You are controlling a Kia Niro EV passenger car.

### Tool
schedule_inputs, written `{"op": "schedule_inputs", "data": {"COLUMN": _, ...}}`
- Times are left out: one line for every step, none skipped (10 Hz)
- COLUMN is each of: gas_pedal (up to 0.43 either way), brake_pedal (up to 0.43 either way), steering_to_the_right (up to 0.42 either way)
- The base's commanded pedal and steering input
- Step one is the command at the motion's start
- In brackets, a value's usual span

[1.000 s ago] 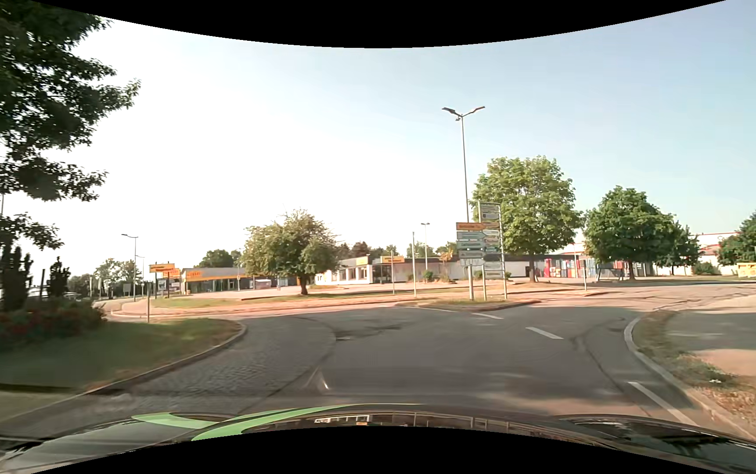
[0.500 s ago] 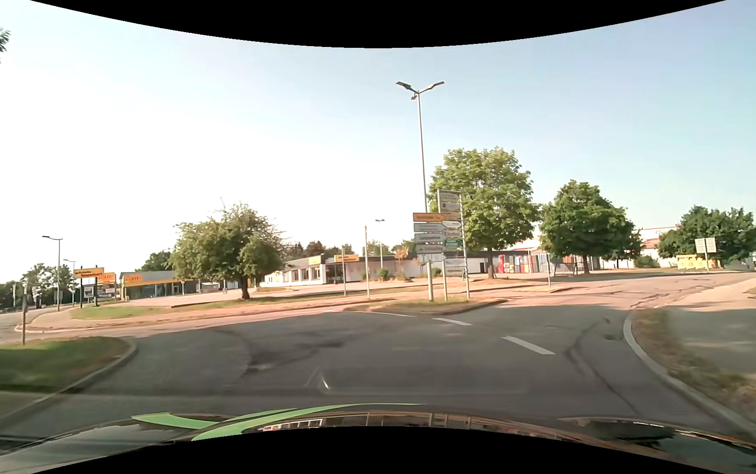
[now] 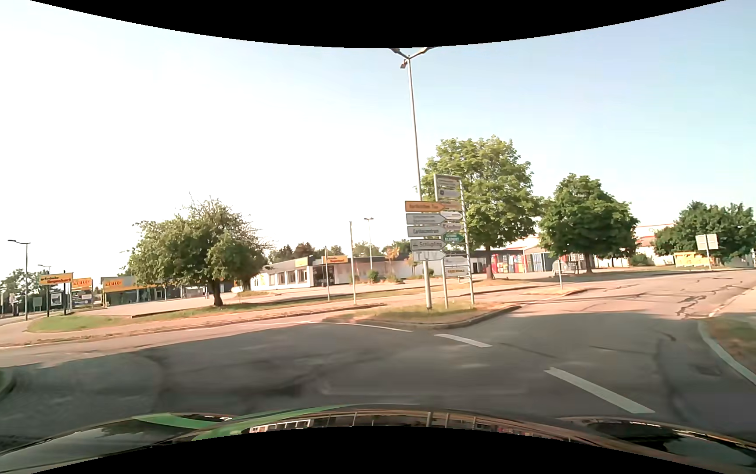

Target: Follow the waypoints while adhering to traffic rules and regulations

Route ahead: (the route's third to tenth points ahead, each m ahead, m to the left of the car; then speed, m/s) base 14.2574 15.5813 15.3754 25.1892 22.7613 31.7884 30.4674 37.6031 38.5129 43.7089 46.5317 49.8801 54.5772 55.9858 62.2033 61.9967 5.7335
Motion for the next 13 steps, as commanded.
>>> {"op": "schedule_inputs", "data": {"gas_pedal": 0.169, "brake_pedal": 0.000, "steering_to_the_right": -0.146}}
{"op": "schedule_inputs", "data": {"gas_pedal": 0.169, "brake_pedal": 0.000, "steering_to_the_right": -0.188}}
{"op": "schedule_inputs", "data": {"gas_pedal": 0.150, "brake_pedal": 0.000, "steering_to_the_right": -0.224}}
{"op": "schedule_inputs", "data": {"gas_pedal": 0.150, "brake_pedal": 0.000, "steering_to_the_right": -0.255}}
{"op": "schedule_inputs", "data": {"gas_pedal": 0.150, "brake_pedal": 0.000, "steering_to_the_right": -0.286}}
{"op": "schedule_inputs", "data": {"gas_pedal": 0.150, "brake_pedal": 0.000, "steering_to_the_right": -0.301}}
{"op": "schedule_inputs", "data": {"gas_pedal": 0.130, "brake_pedal": 0.000, "steering_to_the_right": -0.310}}
{"op": "schedule_inputs", "data": {"gas_pedal": 0.118, "brake_pedal": 0.000, "steering_to_the_right": -0.317}}
{"op": "schedule_inputs", "data": {"gas_pedal": 0.110, "brake_pedal": 0.000, "steering_to_the_right": -0.324}}
{"op": "schedule_inputs", "data": {"gas_pedal": 0.110, "brake_pedal": 0.000, "steering_to_the_right": -0.327}}
{"op": "schedule_inputs", "data": {"gas_pedal": 0.110, "brake_pedal": 0.000, "steering_to_the_right": -0.328}}
{"op": "schedule_inputs", "data": {"gas_pedal": 0.110, "brake_pedal": 0.000, "steering_to_the_right": -0.334}}
{"op": "schedule_inputs", "data": {"gas_pedal": 0.110, "brake_pedal": 0.000, "steering_to_the_right": -0.344}}
